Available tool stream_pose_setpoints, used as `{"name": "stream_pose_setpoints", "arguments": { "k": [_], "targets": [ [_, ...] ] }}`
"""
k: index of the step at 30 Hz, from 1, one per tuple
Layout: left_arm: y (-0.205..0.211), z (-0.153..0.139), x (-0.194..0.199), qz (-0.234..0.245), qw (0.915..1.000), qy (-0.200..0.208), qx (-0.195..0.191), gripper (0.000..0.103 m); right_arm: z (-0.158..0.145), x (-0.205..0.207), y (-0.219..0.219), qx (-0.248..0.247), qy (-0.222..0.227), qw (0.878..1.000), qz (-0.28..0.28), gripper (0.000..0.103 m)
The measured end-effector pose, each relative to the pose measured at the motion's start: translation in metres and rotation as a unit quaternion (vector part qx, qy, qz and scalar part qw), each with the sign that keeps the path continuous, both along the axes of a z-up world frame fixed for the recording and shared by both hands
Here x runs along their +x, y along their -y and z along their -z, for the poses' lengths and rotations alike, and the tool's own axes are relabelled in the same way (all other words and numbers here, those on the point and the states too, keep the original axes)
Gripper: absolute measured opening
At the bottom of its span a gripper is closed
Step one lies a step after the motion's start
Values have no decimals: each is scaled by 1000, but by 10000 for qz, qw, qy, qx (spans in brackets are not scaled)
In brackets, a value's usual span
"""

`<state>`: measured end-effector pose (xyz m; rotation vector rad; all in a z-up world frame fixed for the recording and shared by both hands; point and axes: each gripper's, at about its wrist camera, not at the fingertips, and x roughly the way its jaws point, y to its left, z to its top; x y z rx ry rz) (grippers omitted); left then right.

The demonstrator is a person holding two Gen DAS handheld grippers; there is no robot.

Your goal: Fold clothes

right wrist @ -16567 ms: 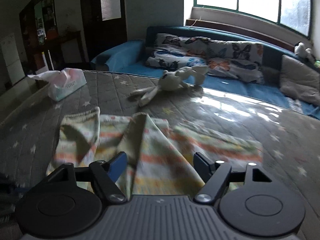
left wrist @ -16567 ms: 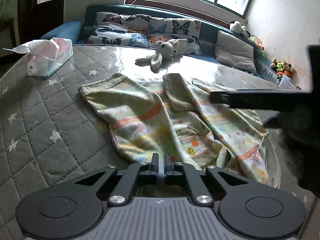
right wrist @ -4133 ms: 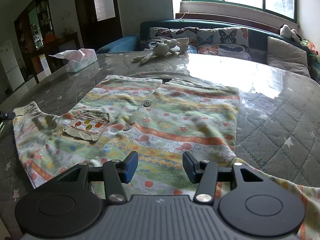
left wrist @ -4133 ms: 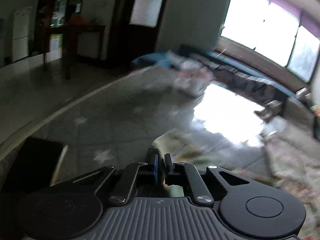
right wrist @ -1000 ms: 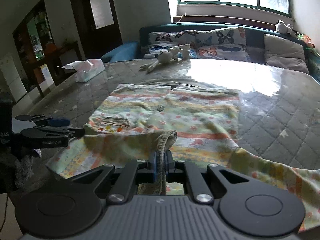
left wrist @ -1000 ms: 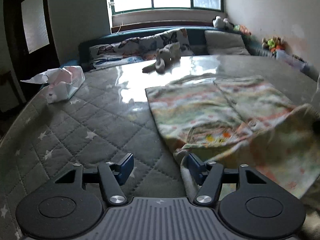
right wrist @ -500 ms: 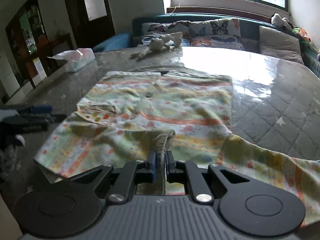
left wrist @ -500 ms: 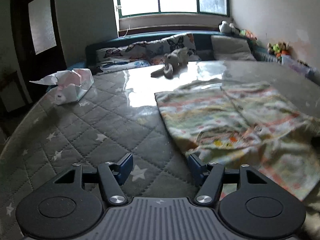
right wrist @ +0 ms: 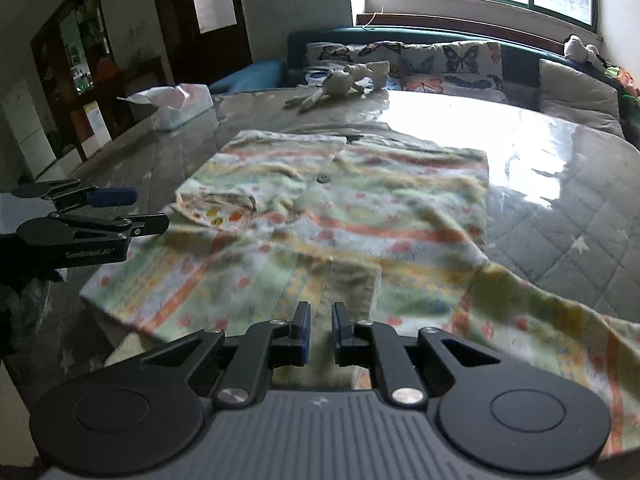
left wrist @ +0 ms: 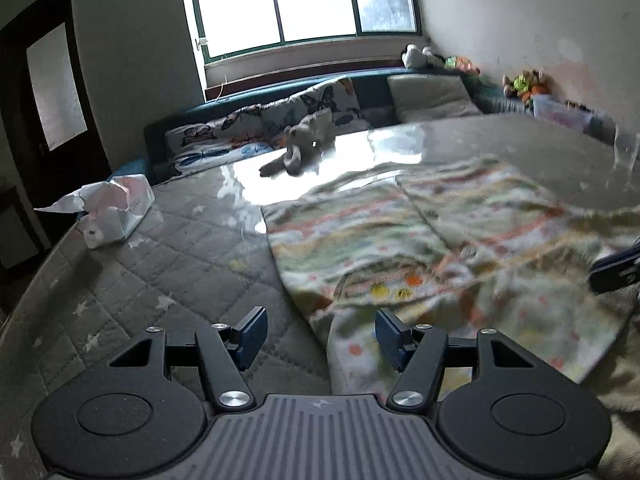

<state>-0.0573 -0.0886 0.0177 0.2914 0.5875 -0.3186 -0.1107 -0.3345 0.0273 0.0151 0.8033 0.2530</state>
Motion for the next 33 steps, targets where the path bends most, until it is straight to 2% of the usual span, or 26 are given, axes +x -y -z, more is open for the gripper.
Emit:
{"name": "stream_pose_setpoints", "arguments": {
  "k": [4, 7, 13, 17, 23, 25, 27, 33],
  "targets": [
    [-2, 7, -1, -26, 10000, -31, 31, 64, 4, -12, 2, -61, -29, 10000, -60, 12],
    [-2, 4, -2, -52, 10000, -23, 5, 64, 0, -24, 11, -8, 97, 9999, 95, 12],
    [-7, -6, -7, -142, 9997, -30, -180, 72, -10, -49, 59, 243, 395, 9922, 1154, 13],
    [-10, -14, -13, -208, 9993, 52, -295, 80, -4, -62, 105, 58, 439, 9760, 2133, 14],
    [-11, -24, -21, -233, 9987, 223, -392, 93, 10, -84, 170, -215, 553, 9365, 3455, 23],
    [-11, -27, -23, -244, 9984, 270, -428, 97, 14, -89, 185, -304, 594, 9245, 3753, 29],
    [-9, -29, -24, -268, 9981, 339, -428, 103, 18, -93, 198, -237, 630, 9152, 3973, 31],
    [-5, -33, -27, -261, 9981, 395, -403, 103, 23, -93, 219, -36, 735, 9038, 4215, 31]
  ]
}}
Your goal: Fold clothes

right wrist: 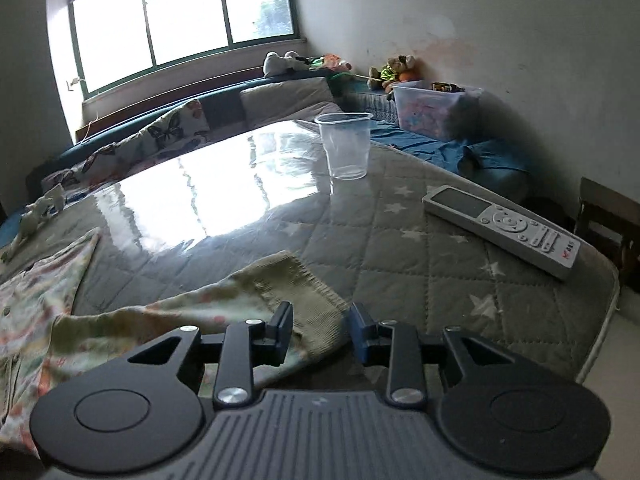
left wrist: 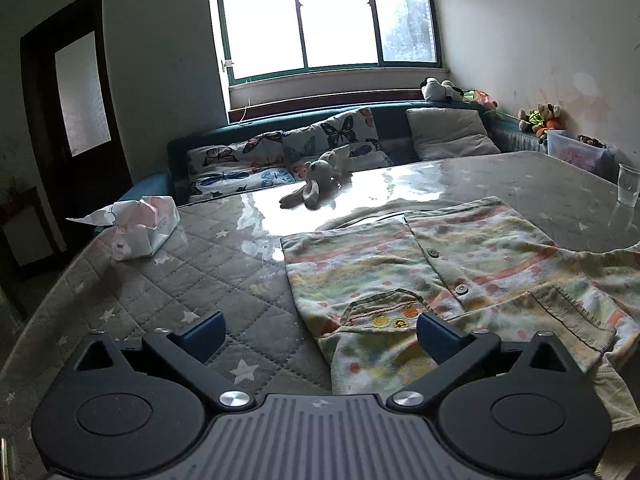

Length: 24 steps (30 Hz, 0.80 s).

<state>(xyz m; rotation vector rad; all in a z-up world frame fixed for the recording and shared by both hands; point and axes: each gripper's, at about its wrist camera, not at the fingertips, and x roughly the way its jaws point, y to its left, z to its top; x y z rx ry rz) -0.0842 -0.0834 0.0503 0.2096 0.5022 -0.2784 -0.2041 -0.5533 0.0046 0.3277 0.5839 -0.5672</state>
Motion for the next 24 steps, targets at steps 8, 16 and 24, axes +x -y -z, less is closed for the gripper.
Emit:
{"name": "stream_pose_setpoints", "arguments": {
  "k": [8, 16, 24],
  "targets": [
    [-3, 2, 1, -95, 9999, -122, -55, 103, 9, 1, 1, -144, -114, 9998, -28, 27],
    [-7, 4, 1, -155, 9997, -172, -106, 103, -18, 5, -23, -35, 218, 9981, -567, 7],
    [-19, 5, 1, -329, 9989, -213, -274, 103, -76, 37, -86, 166, 829, 9735, -2125, 7]
  ]
}}
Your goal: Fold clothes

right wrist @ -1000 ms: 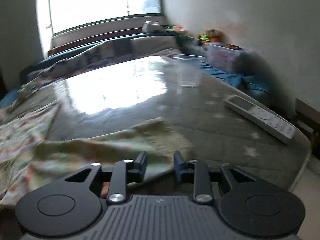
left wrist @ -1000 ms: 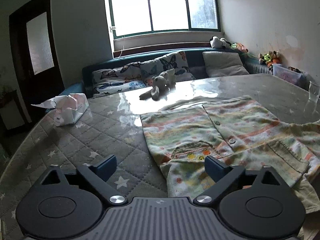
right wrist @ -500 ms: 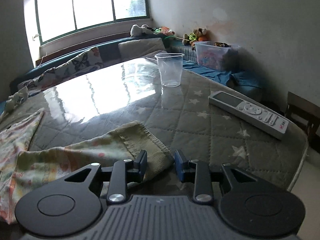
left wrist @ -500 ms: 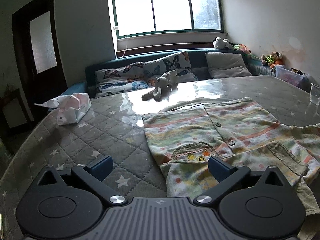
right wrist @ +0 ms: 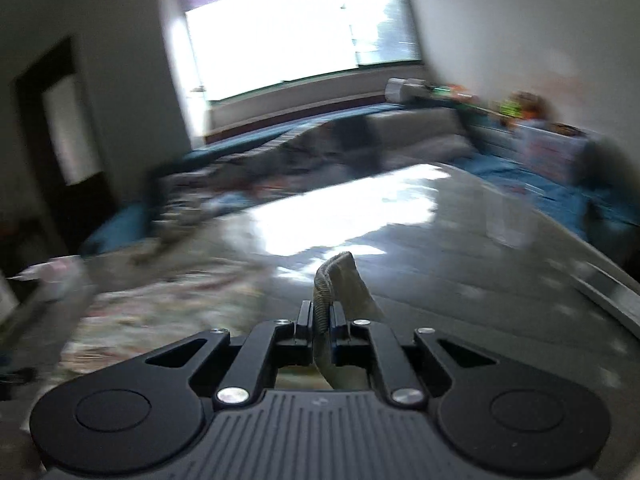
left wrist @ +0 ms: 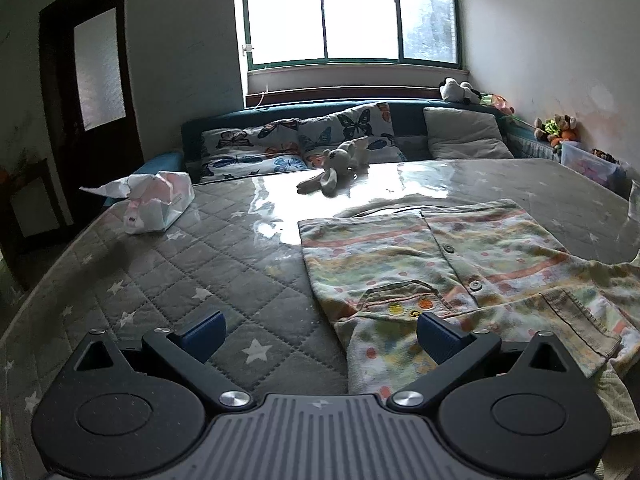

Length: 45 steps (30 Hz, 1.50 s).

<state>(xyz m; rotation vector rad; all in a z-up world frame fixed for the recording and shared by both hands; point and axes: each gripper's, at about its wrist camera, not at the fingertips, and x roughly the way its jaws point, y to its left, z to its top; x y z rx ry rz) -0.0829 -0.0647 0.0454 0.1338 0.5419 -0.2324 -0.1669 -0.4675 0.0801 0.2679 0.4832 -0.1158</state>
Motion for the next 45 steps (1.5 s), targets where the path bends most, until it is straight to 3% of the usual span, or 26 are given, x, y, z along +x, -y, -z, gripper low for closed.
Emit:
{"name": "stream_pose_setpoints", "arguments": {
  "k": [5, 12, 22, 26, 33, 38, 45],
  "targets": [
    [-12, 2, -1, -129, 9999, -19, -109, 103, -22, 33, -53, -12, 147, 9940, -1085, 7],
    [-31, 4, -2, -370, 9989, -51, -269, 103, -31, 76, -129, -212, 9, 9735, -2279, 6],
    [-47, 6, 0, -576, 9975, -101, -397, 103, -10, 90, -207, -464, -433, 9404, -3341, 7],
    [-46, 6, 2, -592, 9974, -109, -403, 103, 1, 86, -224, -516, -622, 9294, -3602, 16],
    [-36, 2, 4, -469, 9983, -55, -353, 103, -1, 74, -198, -618, -624, 9331, -3488, 18],
    [-18, 1, 5, -213, 9995, -65, -241, 103, 20, 65, -157, -702, -1051, 9483, -2910, 18],
    [7, 13, 8, 72, 9997, -246, -18, 103, 55, 48, -106, -446, -1497, 9647, -2122, 18]
  ]
}}
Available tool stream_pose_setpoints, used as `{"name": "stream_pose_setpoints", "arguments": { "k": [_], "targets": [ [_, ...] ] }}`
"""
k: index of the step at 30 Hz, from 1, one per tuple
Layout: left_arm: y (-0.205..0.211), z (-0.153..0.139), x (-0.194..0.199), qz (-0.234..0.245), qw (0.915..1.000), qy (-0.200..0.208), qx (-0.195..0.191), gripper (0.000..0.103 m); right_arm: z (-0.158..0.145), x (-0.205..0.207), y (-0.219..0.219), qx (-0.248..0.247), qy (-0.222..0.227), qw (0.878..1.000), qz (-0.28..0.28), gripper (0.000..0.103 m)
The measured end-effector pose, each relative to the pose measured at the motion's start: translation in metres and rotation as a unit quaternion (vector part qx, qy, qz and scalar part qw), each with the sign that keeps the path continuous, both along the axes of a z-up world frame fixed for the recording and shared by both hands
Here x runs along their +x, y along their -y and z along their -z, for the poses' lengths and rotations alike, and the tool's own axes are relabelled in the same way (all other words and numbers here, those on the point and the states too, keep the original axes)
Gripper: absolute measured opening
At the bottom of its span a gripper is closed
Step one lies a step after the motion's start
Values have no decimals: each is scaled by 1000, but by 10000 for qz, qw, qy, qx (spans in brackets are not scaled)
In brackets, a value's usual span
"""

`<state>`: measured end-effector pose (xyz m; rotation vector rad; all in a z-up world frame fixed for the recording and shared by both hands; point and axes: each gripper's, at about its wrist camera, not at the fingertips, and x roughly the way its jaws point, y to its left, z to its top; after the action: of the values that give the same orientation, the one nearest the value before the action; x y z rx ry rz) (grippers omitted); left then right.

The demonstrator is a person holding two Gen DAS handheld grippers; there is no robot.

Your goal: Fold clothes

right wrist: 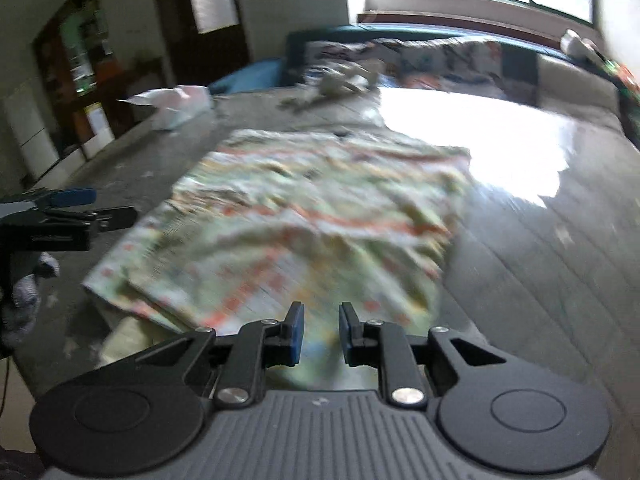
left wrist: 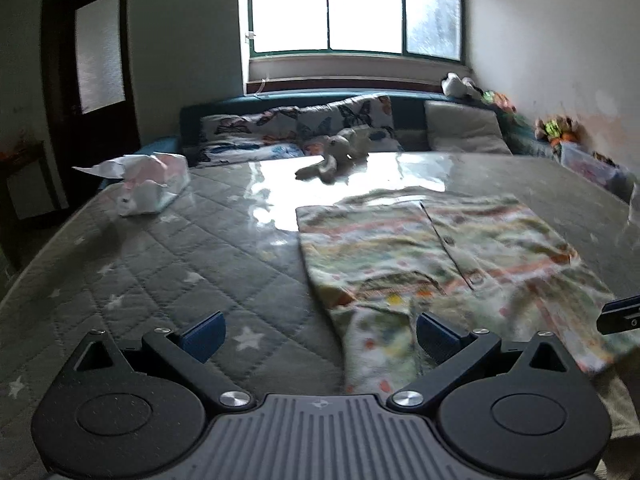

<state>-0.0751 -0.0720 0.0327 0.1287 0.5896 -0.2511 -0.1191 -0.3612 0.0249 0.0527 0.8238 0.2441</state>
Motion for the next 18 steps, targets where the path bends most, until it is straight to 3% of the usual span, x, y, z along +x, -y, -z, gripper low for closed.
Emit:
{"name": "stream_pose_setpoints", "arguments": {
  "k": [6, 12, 18],
  "targets": [
    [8, 10, 6, 31, 9996, -136, 263, 103, 0, -4, 19, 24, 12, 9998, 190, 20],
    [14, 5, 14, 59, 9994, -73, 326, 103, -7, 26, 16, -20, 310, 9994, 179, 21],
    [25, 8, 27, 155, 9987, -100, 469, 103, 8, 52, 19, -104, 214, 9993, 290, 22]
  ]
}}
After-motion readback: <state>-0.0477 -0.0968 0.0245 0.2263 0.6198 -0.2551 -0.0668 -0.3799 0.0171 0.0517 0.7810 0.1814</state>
